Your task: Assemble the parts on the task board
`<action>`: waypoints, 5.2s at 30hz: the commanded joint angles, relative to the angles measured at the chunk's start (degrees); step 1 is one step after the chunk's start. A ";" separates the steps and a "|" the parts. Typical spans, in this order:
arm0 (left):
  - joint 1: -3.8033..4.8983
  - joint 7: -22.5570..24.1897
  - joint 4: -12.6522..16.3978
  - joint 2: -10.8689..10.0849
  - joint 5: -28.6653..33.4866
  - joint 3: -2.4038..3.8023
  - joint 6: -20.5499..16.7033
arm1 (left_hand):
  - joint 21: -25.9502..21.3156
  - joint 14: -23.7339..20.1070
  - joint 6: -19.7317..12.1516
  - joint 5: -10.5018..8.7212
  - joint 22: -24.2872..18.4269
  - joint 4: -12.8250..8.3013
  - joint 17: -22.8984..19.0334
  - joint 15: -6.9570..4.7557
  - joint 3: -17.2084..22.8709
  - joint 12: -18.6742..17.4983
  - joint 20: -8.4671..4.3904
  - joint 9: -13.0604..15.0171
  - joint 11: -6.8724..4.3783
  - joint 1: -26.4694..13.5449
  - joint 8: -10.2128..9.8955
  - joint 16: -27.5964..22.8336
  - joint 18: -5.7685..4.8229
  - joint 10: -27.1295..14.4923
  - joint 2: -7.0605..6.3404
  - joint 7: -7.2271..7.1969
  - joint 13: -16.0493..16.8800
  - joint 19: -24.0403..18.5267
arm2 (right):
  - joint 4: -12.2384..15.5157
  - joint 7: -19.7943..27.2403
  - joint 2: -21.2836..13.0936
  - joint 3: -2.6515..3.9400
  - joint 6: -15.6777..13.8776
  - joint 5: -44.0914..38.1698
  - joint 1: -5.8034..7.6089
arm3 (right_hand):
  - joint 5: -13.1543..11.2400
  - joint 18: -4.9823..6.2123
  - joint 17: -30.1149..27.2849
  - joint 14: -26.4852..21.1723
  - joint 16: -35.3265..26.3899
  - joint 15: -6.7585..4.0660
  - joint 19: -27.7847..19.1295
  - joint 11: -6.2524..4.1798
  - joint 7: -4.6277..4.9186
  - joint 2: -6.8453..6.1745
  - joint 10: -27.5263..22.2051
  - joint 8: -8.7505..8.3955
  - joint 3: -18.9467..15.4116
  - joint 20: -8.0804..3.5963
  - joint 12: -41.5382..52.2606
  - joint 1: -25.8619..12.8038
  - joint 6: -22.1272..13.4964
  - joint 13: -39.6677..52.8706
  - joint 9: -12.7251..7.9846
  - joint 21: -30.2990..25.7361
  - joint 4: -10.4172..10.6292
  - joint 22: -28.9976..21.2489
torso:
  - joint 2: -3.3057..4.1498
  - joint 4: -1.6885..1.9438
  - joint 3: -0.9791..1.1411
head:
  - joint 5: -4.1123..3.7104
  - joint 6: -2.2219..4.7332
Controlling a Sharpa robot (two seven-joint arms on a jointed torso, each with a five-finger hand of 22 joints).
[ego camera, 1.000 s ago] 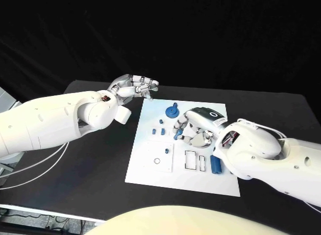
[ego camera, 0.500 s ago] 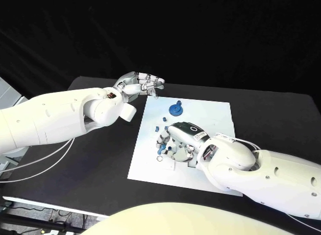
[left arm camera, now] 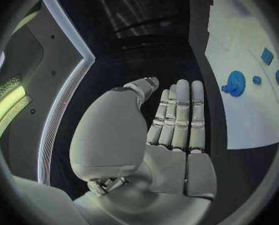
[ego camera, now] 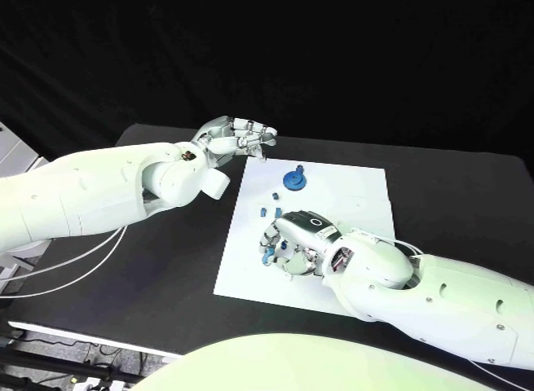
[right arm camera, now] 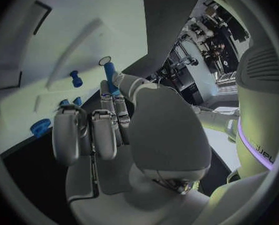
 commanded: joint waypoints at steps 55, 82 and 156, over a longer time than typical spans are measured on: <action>0.04 -0.20 0.28 -0.41 0.33 0.03 1.36 | -0.45 -0.04 -0.44 0.14 -0.15 0.42 -0.03 0.44 -0.17 0.35 -0.04 -0.12 0.07 0.14 0.19 -0.37 0.69 -0.32 0.46 0.11 -0.05 0.58 | -0.49 -2.30 0.70 -0.70 -1.99 -7.64 -0.71 | 0.09 1.80 -6.65 0.34 -3.22 2.74 -0.86 0.21 0.17 -2.36 -11.35 -4.31 -8.30 2.68 -3.43 -6.07 -7.96 0.21 -0.95 -16.31 -0.63 6.20 | -0.05 -0.05 0.02 | -0.17 -0.21; -0.03 0.06 0.12 -0.57 0.94 -0.62 1.33 | -0.54 -0.05 -0.47 0.13 -0.19 0.49 -0.02 0.45 -0.22 0.41 -0.04 -0.14 0.08 0.13 0.22 -0.38 0.69 -0.38 0.46 0.12 -0.06 0.62 | 9.92 -3.02 -27.29 0.93 -1.21 31.37 7.18 | 0.16 -0.92 4.03 3.69 2.44 -1.36 3.93 -4.51 -0.33 2.68 10.80 4.50 -32.12 -0.79 65.68 -7.93 -8.44 66.38 2.97 -0.68 11.98 11.72 | -1.01 -1.19 -0.15 | -7.31 2.49; -0.34 -0.32 0.93 -1.76 1.02 -0.79 1.93 | -0.76 -0.07 -0.52 0.15 -0.31 0.72 0.00 0.47 -0.38 0.59 -0.01 -0.17 0.09 0.03 0.31 -0.38 0.69 -0.49 0.43 0.12 -0.07 0.72 | 13.60 -21.80 -24.55 0.70 -5.04 21.58 2.53 | 0.12 -2.97 15.77 5.86 7.18 -2.88 5.99 -6.79 -3.21 10.08 19.86 13.99 -35.70 -2.22 81.20 -11.30 -4.77 85.98 8.13 11.35 12.10 15.05 | -1.26 -1.70 -0.08 | -7.48 0.99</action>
